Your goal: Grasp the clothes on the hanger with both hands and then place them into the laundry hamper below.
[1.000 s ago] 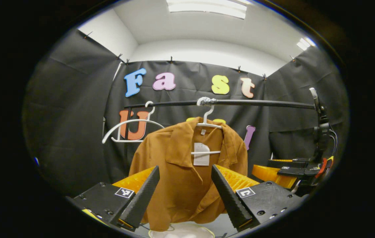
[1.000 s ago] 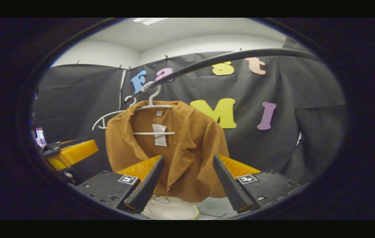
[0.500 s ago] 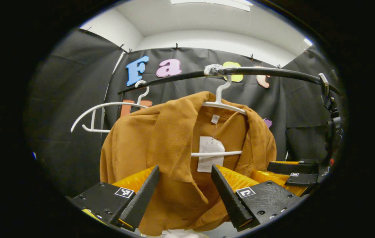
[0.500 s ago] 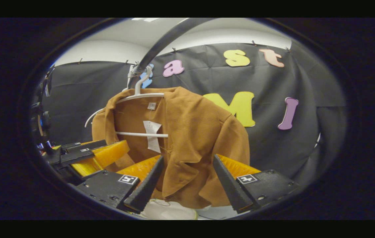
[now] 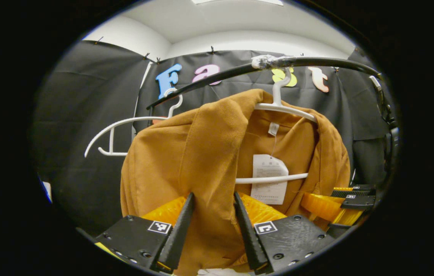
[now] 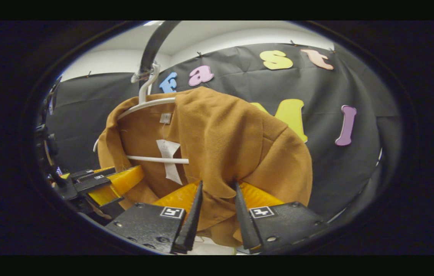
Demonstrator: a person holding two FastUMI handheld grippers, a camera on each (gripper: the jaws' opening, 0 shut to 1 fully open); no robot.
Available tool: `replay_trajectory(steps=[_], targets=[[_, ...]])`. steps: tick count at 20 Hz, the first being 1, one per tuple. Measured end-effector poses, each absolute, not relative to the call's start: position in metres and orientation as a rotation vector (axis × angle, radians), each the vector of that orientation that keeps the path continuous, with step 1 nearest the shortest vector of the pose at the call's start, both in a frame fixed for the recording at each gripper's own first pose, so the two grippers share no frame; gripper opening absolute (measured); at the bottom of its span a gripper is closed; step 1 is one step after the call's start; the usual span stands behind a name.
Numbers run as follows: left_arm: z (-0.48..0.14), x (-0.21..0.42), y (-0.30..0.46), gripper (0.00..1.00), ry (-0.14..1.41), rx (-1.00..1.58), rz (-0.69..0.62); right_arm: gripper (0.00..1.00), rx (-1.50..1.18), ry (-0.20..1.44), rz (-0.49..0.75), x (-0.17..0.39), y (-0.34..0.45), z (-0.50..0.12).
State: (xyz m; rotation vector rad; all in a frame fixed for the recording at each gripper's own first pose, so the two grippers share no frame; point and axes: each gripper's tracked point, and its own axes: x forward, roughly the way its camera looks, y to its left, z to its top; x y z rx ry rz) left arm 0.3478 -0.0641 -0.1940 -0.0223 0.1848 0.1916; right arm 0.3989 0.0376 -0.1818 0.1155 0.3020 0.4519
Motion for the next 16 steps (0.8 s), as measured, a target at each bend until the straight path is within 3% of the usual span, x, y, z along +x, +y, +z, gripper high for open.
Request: replay_trajectory(steps=[1, 2, 4, 7, 8, 9, 10, 12, 13, 16], targets=[[-0.196, 0.35, -0.065, 0.5, 0.194, -0.036, 0.187, 0.46, 0.122, 0.301, 0.461, 0.401, 0.037, -0.181], [-0.2, 0.349, -0.067, 0.54, 0.205, -0.054, 0.179, 0.36, 0.127, 0.301, 0.462, 0.405, 0.036, -0.182], [-0.202, 0.348, -0.058, 0.42, 0.217, -0.057, 0.195, 0.21, 0.137, 0.294, 0.483, 0.405, 0.037, -0.182], [-0.203, 0.349, -0.05, 0.05, 0.231, -0.035, 0.205, 0.1, 0.153, 0.29, 0.545, 0.404, 0.038, -0.181], [-0.202, 0.347, -0.048, 0.08, 0.233, -0.028, 0.215, 0.07, 0.166, 0.294, 0.563, 0.404, 0.039, -0.181], [-0.202, 0.345, -0.043, 0.0, 0.244, -0.017, 0.232, 0.07, 0.183, 0.298, 0.582, 0.404, 0.04, -0.182], [-0.201, 0.341, -0.043, 0.07, 0.247, -0.019, 0.228, 0.06, 0.205, 0.302, 0.609, 0.402, 0.041, -0.182], [-0.2, 0.335, -0.042, 0.06, 0.257, -0.04, 0.223, 0.04, 0.229, 0.307, 0.668, 0.401, 0.041, -0.181], [-0.203, 0.338, -0.041, 0.0, 0.259, -0.049, 0.216, 0.05, 0.247, 0.309, 0.706, 0.399, 0.041, -0.18], [-0.199, 0.334, -0.039, 0.04, 0.259, -0.065, 0.203, 0.05, 0.343, 0.33, 0.918, 0.379, 0.05, -0.171]])
